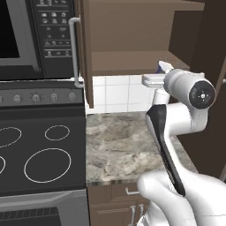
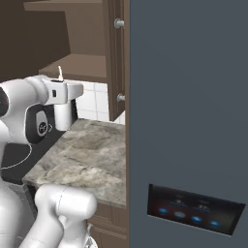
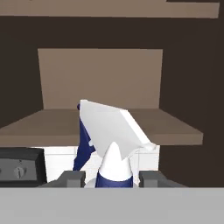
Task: Move the cutting board and knife to the sink. Then move spray from the cabinet to the counter.
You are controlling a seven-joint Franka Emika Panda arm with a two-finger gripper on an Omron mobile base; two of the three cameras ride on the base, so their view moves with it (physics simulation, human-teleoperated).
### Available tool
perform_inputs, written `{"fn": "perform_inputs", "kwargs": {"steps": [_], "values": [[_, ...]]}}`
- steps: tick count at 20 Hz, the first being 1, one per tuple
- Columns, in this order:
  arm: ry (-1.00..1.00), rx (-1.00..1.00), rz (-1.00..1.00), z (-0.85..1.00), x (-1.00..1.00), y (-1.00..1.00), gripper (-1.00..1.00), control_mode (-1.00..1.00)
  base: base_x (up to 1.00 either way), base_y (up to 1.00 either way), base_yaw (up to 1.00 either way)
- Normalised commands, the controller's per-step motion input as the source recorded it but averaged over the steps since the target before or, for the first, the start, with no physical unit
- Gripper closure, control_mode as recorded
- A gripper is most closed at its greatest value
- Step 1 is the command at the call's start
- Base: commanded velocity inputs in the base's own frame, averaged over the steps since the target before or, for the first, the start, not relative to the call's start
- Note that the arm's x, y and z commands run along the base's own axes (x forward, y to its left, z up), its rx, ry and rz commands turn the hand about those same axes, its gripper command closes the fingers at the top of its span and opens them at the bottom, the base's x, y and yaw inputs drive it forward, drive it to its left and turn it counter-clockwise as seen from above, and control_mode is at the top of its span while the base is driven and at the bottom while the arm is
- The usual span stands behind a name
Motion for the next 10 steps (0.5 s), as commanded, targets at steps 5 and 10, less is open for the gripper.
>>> {"fn": "perform_inputs", "kwargs": {"steps": [5,10], "values": [[0.08,0.00,0.00,-0.53,0.00,-0.09,1.00,-1.00,0.00,0.00,0.00],[0.05,0.00,0.00,-0.56,0.08,-0.01,1.00,-1.00,0.00,0.00,0.00]]}}
